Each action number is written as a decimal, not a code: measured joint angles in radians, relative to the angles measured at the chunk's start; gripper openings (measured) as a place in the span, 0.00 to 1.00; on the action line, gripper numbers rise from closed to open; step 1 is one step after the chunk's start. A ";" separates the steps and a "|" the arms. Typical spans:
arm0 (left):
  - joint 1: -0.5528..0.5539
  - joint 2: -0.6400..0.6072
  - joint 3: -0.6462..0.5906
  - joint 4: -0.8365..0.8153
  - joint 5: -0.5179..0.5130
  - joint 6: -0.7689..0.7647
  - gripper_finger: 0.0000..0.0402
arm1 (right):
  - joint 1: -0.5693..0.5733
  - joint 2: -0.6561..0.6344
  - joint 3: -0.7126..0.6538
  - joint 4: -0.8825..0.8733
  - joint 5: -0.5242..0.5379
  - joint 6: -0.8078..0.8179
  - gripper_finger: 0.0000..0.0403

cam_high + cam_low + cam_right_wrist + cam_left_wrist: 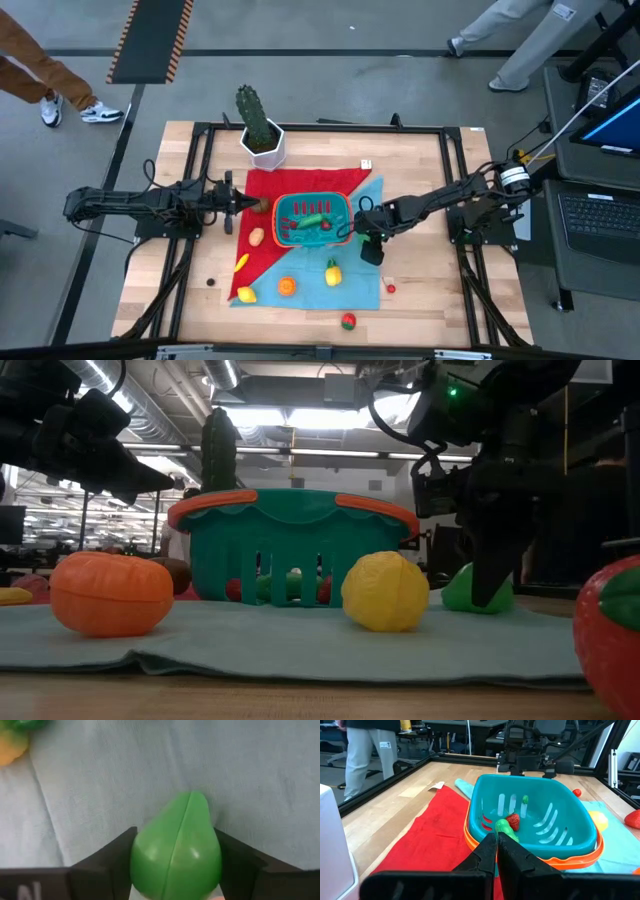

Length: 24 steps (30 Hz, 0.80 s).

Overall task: Build produce basket
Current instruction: Put the green pear into the blue basket

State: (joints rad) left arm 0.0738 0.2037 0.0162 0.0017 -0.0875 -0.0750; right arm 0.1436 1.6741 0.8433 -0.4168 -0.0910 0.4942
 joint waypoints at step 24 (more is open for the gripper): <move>0.000 0.000 0.000 0.000 0.000 0.000 0.02 | -0.030 -0.456 -0.024 0.041 0.295 -0.216 0.54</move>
State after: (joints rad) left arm 0.0738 0.2039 0.0165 0.0015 -0.0875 -0.0750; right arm 0.1139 1.2178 0.8194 -0.3759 0.2042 0.2784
